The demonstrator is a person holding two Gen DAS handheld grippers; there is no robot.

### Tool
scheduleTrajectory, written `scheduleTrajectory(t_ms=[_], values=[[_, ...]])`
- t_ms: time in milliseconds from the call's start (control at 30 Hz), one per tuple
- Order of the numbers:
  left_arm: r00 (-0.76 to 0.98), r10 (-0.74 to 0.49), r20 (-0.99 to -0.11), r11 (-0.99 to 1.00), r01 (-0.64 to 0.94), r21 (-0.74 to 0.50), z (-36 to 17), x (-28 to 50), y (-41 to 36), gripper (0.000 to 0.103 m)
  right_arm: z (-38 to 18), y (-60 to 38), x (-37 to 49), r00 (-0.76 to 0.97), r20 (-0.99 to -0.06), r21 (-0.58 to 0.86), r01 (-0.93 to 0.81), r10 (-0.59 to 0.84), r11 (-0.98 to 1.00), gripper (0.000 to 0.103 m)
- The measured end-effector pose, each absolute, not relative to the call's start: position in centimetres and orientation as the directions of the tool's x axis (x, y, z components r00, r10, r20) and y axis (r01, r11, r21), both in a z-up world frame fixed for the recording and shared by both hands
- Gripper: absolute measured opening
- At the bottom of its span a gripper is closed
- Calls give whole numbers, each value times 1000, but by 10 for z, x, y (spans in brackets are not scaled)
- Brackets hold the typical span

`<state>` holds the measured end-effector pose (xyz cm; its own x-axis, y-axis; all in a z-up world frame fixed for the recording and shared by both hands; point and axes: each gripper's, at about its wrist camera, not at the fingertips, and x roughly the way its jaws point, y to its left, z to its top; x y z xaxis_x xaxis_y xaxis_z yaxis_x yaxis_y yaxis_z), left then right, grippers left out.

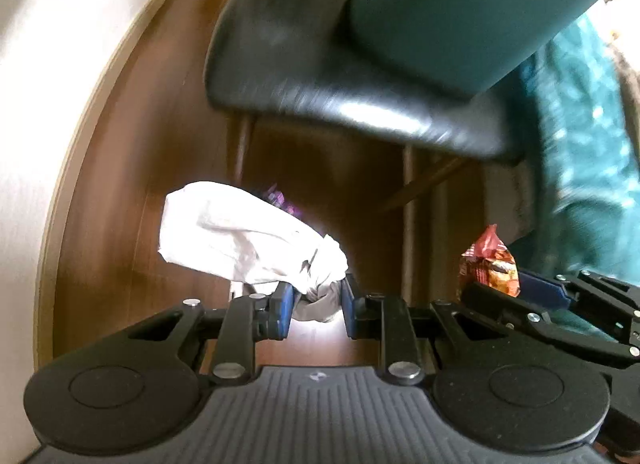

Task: Collect trash
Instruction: 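Lift white tissue with left while right lifts snack wrapper over the wastebasket, then open left gripper dropping tissue while right drops snack wrapper into wastebasket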

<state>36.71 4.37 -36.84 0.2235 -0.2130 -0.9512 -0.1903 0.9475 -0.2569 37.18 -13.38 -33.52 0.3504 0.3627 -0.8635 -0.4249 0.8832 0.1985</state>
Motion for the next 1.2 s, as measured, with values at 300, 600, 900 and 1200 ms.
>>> scheduleTrajectory(t_ms=[300, 600, 900, 1200], values=[[347, -243, -906, 950, -104, -294, -226, 416, 36, 24, -198, -147, 386, 497, -767, 169, -454, 406, 875, 31], [483, -235, -844, 963, -6, -271, -130, 458, 13, 24, -99, -172, 414, 654, -658, 66, -443, 373, 894, 31], [584, -256, -770, 962, 78, -260, -69, 524, -16, 24, -47, -184, 469, 748, -585, -35, -410, 313, 912, 31], [583, -273, -765, 960, 118, -253, -69, 589, -40, 24, -53, -181, 515, 748, -590, -47, -410, 306, 911, 31]])
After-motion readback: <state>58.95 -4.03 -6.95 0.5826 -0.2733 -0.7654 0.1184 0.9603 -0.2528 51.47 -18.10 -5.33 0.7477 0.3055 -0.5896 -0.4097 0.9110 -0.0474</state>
